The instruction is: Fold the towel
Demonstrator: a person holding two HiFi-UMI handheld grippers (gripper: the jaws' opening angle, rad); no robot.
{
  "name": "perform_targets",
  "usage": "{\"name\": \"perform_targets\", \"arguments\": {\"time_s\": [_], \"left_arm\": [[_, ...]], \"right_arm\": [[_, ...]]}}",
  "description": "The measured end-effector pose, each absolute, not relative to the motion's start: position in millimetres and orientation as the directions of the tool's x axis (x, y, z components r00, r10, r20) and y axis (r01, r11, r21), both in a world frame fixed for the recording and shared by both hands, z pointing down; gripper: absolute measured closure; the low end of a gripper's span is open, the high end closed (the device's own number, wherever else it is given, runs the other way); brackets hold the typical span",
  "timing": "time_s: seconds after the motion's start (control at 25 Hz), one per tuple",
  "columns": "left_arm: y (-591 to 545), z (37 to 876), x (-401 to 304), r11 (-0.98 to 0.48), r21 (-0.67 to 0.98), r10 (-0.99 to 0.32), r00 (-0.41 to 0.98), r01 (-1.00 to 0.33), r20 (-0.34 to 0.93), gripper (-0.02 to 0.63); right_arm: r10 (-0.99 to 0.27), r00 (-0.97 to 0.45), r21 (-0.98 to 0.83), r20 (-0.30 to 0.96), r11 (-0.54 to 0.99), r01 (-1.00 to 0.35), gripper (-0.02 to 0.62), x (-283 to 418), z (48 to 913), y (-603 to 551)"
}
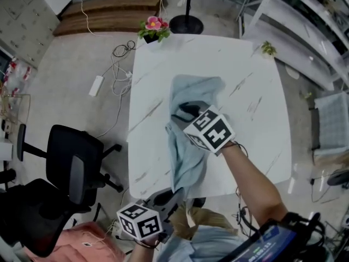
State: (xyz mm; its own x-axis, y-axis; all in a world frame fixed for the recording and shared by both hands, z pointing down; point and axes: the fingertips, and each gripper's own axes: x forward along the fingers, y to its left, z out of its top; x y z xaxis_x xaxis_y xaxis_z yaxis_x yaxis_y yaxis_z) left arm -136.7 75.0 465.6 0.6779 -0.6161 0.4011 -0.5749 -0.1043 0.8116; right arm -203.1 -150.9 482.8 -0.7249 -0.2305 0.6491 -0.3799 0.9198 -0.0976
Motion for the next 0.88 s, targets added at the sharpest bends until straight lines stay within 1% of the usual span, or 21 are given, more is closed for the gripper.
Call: {"name": "perform_targets", "arguments": {"time_s": [0.04,0.12,0.24,0.32,0.48,0.6,0.68,0.76,0.88], "left_arm": [[72,460,-136,-0.101,0.815,-0.624,0.675,-0.57,0.394,0.583],[65,449,-134,-0.098,0.83,-0.645,0.671,-0.549,0.367,0.583],[54,434,-134,-0.113,0.85,-0.665,0.675,-0.514,0.32,0.583],[49,429,-133,-0.123,0.847,-0.674,0.67,-0.517,0.311,0.583],[38,414,-130,-0.143,0.837,-0.685,0.663,-0.528,0.302,0.583],[27,403,-129,-0.156,0.83,-0.692,0.659,-0.535,0.295,0.583],[20,397,-129,-0.164,0.825,-0.697,0.655,-0.541,0.291,0.583],[13,392,-130,-0.17,0.821,-0.703,0.651,-0.544,0.286,0.583],[2,382,-133,-0.178,0.822,-0.713,0.647,-0.541,0.271,0.583]], "right_arm": [[-0.209,-0.762,-0.133,0.613,0.923,-0.36,0.427,-199,464,-146],[-0.196,-0.829,-0.183,0.524,0.924,-0.334,0.419,-186,423,-139],[-0.251,-0.869,-0.182,0.426,0.918,-0.354,0.42,-148,374,-138],[-0.308,-0.857,-0.16,0.413,0.902,-0.401,0.426,-113,362,-140],[-0.417,-0.79,-0.168,0.45,0.829,-0.534,0.435,-33,379,-144],[-0.447,-0.726,-0.176,0.523,0.776,-0.605,0.436,14,416,-140],[-0.433,-0.684,-0.154,0.587,0.77,-0.619,0.435,32,448,-135],[-0.394,-0.666,-0.138,0.634,0.79,-0.598,0.428,36,473,-127],[-0.312,-0.697,-0.178,0.645,0.826,-0.535,0.419,20,492,-120]]}}
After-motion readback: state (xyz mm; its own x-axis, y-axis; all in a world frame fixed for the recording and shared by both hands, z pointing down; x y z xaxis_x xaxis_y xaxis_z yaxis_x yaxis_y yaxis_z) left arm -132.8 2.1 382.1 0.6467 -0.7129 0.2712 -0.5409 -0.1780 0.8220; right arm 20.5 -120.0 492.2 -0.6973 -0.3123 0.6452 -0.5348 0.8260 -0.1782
